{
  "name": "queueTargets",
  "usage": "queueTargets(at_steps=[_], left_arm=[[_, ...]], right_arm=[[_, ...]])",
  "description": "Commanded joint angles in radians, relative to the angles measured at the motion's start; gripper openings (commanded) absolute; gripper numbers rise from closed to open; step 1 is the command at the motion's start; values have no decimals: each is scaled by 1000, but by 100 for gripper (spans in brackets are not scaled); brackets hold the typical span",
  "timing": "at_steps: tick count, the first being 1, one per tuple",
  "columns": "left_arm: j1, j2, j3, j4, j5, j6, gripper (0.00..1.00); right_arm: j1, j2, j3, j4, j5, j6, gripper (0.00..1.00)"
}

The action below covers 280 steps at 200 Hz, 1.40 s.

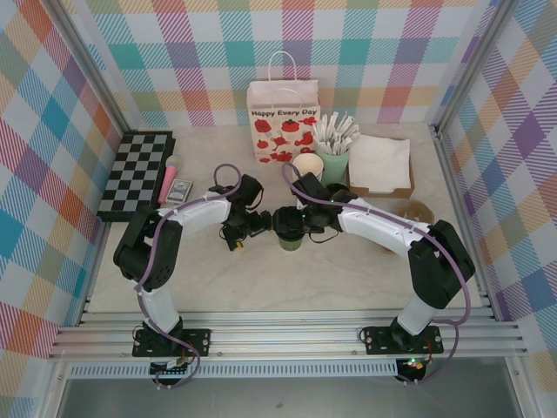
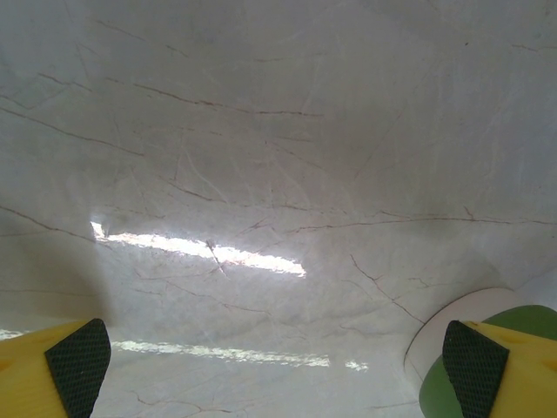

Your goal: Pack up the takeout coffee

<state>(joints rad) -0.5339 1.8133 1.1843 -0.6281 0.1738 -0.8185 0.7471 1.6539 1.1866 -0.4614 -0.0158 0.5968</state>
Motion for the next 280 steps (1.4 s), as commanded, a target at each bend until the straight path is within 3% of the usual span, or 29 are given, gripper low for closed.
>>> queueTargets(at_steps=[1, 49, 144, 206, 225, 255, 280], left_arm=[[-18, 11, 46, -21, 25, 13, 100], [-32, -18, 67, -25, -8, 12, 100], [-32, -71, 64, -18, -91, 5, 100], [-29, -127, 31, -12, -161, -14, 100], [-25, -162, 0, 33, -166, -16, 100], [1, -204, -50, 169, -67, -13, 100], [5, -245, -73, 198, -128, -20, 100]], right_arm=[[6, -10, -12, -14, -8, -3, 83], [-41, -106, -94, -10, -16, -17, 78], [-272, -256, -216, -80, -67, -68, 77], [-452, -250, -193, -92, -21, -111, 77], [-518, -237, -181, -60, -6, -129, 77], [-602, -192, -140, 6, 0, -123, 78], [-633, -133, -85, 42, -3, -126, 78]])
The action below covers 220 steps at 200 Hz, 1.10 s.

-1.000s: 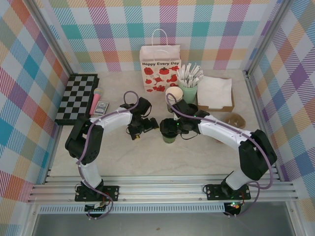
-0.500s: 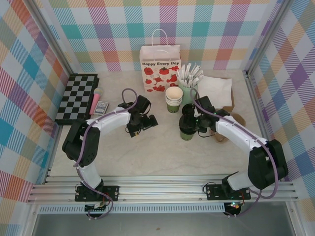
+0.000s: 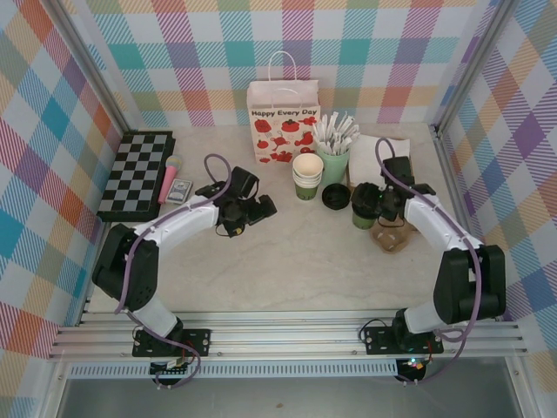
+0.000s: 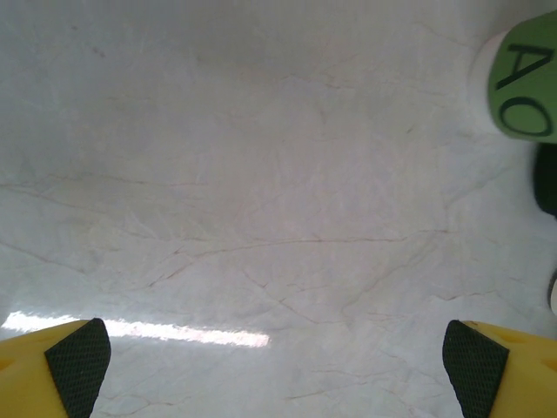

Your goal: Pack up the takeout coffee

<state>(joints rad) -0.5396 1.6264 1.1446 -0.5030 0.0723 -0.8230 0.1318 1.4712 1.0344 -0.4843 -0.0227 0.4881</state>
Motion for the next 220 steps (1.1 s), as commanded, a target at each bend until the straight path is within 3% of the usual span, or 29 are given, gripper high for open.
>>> queueTargets(at_steps=[1, 94, 122, 220], left_arm=[[10, -60, -35, 74, -30, -16, 100], [35, -149, -78, 146, -67, 38, 100], [41, -149, -85, 146, -46, 39, 100], [68, -143, -82, 186, 60, 54, 100]], right_arm=[[-18, 53, 69, 64, 4, -17, 78], [-24, 271, 249, 102, -61, 33, 78], [-25, 297, 277, 105, -4, 41, 78], [-25, 370, 349, 96, -42, 30, 80]])
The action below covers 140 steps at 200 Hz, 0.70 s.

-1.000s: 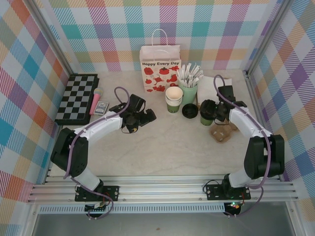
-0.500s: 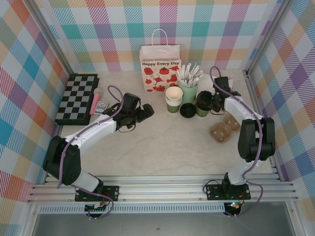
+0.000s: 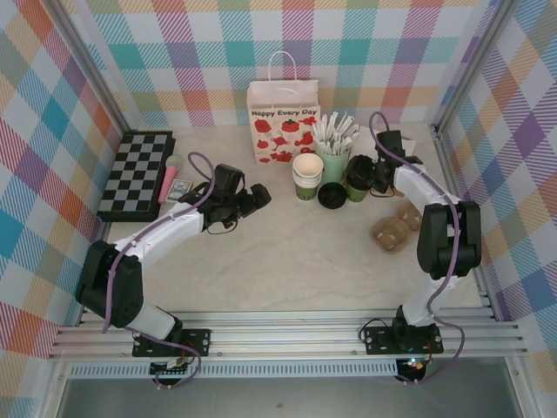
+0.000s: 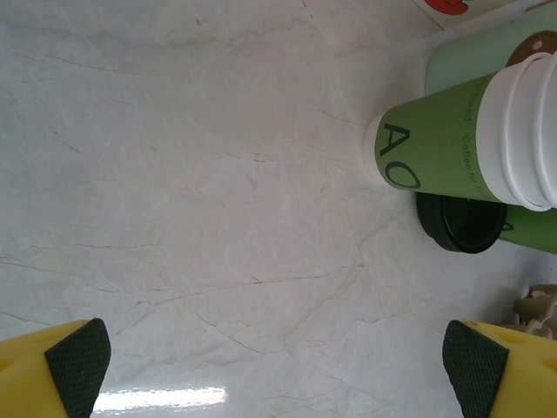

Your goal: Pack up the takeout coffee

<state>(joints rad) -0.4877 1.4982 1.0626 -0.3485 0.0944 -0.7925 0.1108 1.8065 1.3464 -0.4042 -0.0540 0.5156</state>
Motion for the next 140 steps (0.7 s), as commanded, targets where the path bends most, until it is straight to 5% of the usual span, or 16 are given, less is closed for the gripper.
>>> queueTargets(at_steps=[1, 140], left_arm=[[15, -15, 0, 32, 38, 24, 100], [24, -16, 31, 8, 74, 57, 100]], right_arm=[[-4, 35, 39, 17, -10, 2, 80], [-3, 0, 82, -58, -26, -43, 96]])
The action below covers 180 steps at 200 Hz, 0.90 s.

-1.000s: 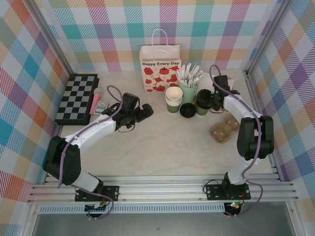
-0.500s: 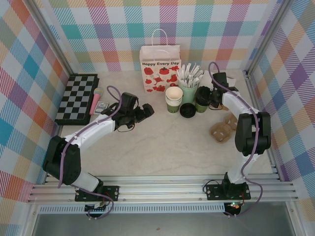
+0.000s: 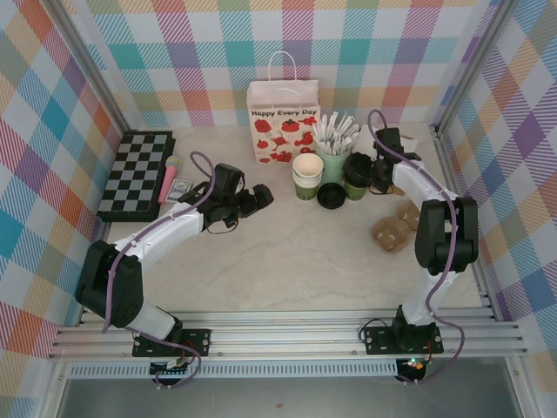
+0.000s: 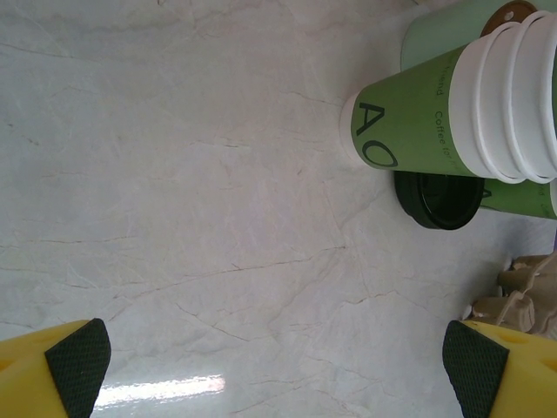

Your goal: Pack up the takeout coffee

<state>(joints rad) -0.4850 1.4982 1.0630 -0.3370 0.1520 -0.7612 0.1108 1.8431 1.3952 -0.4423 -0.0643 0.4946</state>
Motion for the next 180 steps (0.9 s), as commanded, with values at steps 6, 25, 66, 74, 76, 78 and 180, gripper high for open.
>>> queueTargets(at_steps=[6, 25, 66, 74, 76, 78, 180], left_arm=[[21, -17, 29, -3, 17, 26, 100], [21, -19, 30, -5, 18, 29, 100], [29, -16, 48, -12, 21, 44, 100], [35, -15, 57, -14, 21, 50, 100], [37, -15, 59, -14, 21, 52, 100], [40, -15, 63, -15, 22, 55, 100], [203, 421, 939, -341, -52, 225, 93]], right_arm=[[-4, -39, 34, -21, -15, -22, 96], [-3, -44, 40, -25, -15, -24, 96], [-3, -90, 29, -24, 5, -33, 99], [-3, -107, 24, -25, 10, -38, 100], [-3, -112, 23, -25, 11, -39, 100], [-3, -115, 22, -27, 14, -40, 100], [-5, -549, -216, -114, 103, -25, 100]])
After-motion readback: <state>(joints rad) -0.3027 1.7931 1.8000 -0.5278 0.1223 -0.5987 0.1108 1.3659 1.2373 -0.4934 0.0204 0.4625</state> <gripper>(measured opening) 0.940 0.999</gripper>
